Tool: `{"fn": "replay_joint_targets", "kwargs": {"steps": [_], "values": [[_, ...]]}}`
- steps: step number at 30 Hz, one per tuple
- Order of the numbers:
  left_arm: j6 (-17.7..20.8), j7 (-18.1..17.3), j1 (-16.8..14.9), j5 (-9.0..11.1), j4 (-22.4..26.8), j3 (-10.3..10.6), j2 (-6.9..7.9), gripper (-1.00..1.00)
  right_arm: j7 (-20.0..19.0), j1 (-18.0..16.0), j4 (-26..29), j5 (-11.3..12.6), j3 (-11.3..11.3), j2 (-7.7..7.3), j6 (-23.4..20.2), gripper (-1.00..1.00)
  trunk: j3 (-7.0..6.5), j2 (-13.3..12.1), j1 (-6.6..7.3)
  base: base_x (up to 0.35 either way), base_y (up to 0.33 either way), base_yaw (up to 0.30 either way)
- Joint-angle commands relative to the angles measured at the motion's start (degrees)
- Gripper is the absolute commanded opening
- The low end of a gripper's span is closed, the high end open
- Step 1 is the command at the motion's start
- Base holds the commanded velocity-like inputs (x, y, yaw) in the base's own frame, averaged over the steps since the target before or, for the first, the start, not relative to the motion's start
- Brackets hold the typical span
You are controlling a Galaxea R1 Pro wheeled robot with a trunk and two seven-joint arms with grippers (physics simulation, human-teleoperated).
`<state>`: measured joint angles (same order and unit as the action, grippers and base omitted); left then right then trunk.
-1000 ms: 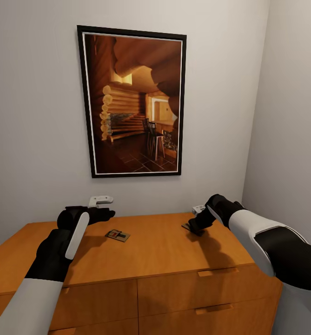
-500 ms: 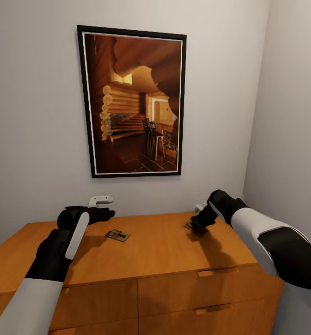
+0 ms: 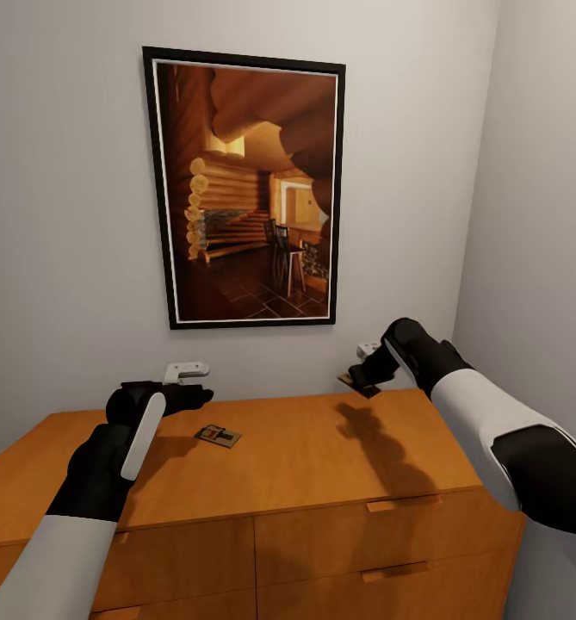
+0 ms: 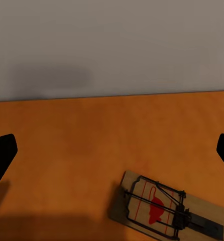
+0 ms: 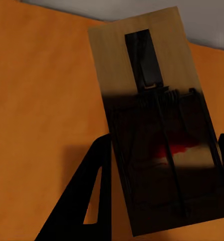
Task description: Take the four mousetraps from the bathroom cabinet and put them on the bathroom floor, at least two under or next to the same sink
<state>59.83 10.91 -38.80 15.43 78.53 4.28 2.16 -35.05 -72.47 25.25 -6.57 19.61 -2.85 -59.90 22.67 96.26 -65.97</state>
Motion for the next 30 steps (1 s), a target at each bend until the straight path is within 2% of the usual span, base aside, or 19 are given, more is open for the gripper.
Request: {"fn": "replay_joint_targets", "kwargs": {"steps": [1,30], "values": [[0.17,0.6,-0.05,0.58,0.07,0.12,0.04,1.0,-0.56,-0.04,0.3,-0.54,0.35,-0.05,-0.1,-1.0,0.08,0.04,0.0,0.0,0.0,0.0],[0.17,0.6,-0.05,0.61,0.09,0.12,0.1,1.0,-0.73,-0.04,0.36,-0.78,0.47,-0.05,-0.1,-1.0,0.08,0.04,0.0,0.0,0.0,0.0]]}}
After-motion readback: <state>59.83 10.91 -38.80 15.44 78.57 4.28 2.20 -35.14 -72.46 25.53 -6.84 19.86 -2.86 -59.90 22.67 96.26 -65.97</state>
